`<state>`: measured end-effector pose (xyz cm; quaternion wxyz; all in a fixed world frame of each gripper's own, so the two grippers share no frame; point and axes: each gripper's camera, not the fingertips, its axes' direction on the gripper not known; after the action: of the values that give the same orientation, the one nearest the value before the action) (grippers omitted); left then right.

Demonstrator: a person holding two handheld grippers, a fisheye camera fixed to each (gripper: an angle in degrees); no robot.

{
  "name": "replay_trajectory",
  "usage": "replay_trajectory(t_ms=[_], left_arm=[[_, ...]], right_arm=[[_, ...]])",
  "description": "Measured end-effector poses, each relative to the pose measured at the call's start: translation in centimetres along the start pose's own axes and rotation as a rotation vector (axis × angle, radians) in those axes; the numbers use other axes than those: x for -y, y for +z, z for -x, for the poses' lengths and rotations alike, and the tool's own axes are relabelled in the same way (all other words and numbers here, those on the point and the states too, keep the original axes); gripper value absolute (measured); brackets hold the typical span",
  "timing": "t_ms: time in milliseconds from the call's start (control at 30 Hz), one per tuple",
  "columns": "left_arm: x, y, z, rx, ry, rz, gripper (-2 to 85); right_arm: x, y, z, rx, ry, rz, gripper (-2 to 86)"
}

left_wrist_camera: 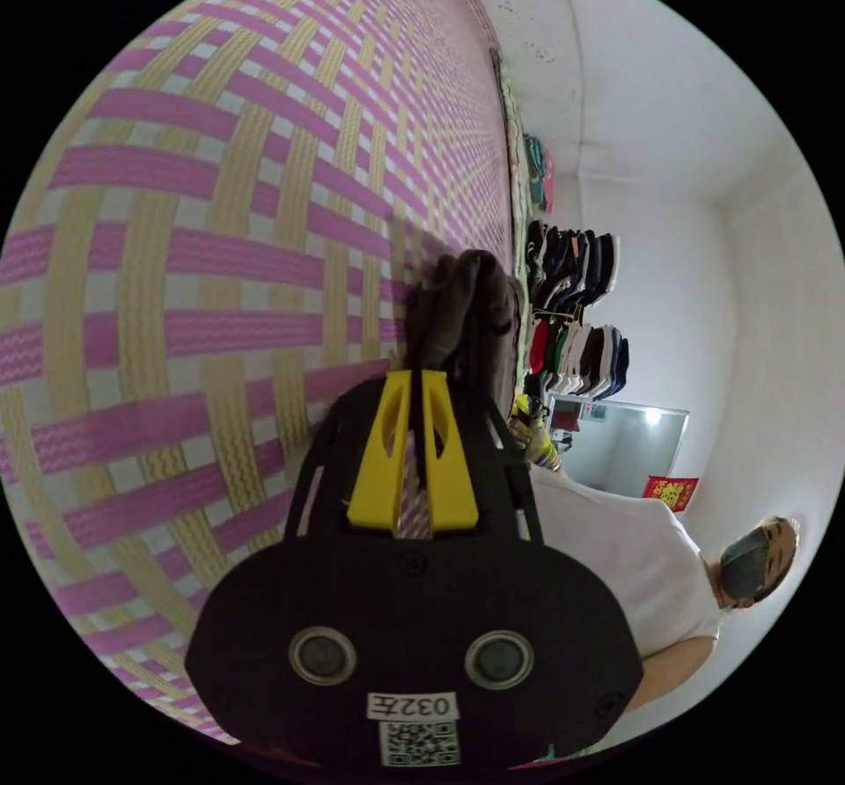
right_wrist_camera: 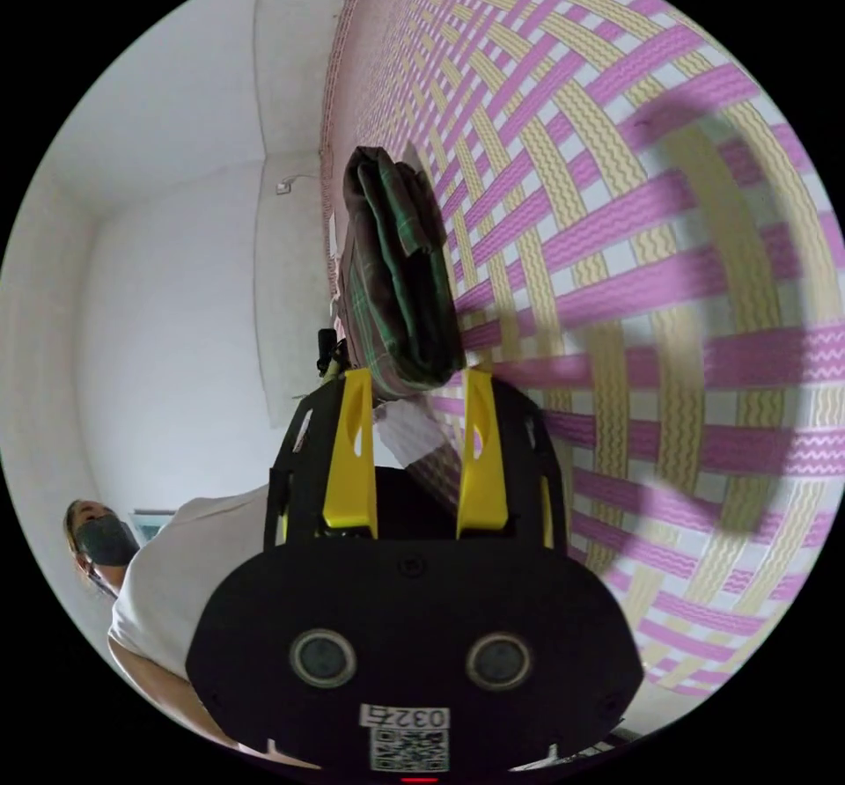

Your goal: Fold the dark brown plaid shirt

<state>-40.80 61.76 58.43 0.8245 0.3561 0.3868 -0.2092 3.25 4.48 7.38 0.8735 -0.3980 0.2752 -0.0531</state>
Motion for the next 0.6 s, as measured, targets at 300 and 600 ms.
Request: replay_trajectory(t_ms=[300,600], left_arm=[[-1.3,-0.8,-1.2,-0.113,0.127,-0.061,-1.0],[-14.8,-1.8,-23.9,0.515,0.775,-0.354,-0.9]], right_arm=[[0.7,2.1,2.4,-0.053,-0.014,0.018,15.4],[-4.1,-2.0,9.7,-0.324,-0.203,-0.301,12.0]])
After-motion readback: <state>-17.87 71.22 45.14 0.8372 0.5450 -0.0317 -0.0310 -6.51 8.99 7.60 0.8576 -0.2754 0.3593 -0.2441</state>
